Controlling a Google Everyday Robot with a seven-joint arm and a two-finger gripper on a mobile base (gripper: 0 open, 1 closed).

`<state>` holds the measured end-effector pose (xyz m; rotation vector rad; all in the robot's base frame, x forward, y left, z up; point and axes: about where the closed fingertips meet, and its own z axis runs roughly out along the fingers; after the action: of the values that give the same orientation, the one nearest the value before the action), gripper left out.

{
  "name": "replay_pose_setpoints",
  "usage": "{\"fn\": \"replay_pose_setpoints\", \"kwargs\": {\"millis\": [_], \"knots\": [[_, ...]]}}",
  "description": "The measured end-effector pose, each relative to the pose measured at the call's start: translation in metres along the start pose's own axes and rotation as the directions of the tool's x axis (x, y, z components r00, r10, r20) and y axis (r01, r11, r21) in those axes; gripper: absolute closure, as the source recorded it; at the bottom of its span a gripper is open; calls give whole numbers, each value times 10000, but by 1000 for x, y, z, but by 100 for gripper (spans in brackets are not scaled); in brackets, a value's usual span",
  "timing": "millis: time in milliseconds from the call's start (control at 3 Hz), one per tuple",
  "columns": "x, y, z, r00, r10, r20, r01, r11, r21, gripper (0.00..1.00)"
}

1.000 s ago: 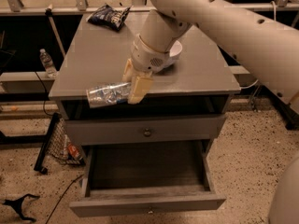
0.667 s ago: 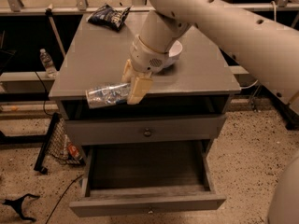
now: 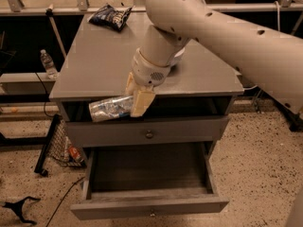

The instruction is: Place redbull can into middle drawer

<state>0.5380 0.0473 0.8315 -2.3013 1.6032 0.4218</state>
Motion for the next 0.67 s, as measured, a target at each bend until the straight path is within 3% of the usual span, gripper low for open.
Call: {"fn": "replay_pose_setpoints", "kwargs": {"millis": [667], "knots": [[17, 25, 41, 9998, 173, -84, -174, 9998, -129, 100]]}}
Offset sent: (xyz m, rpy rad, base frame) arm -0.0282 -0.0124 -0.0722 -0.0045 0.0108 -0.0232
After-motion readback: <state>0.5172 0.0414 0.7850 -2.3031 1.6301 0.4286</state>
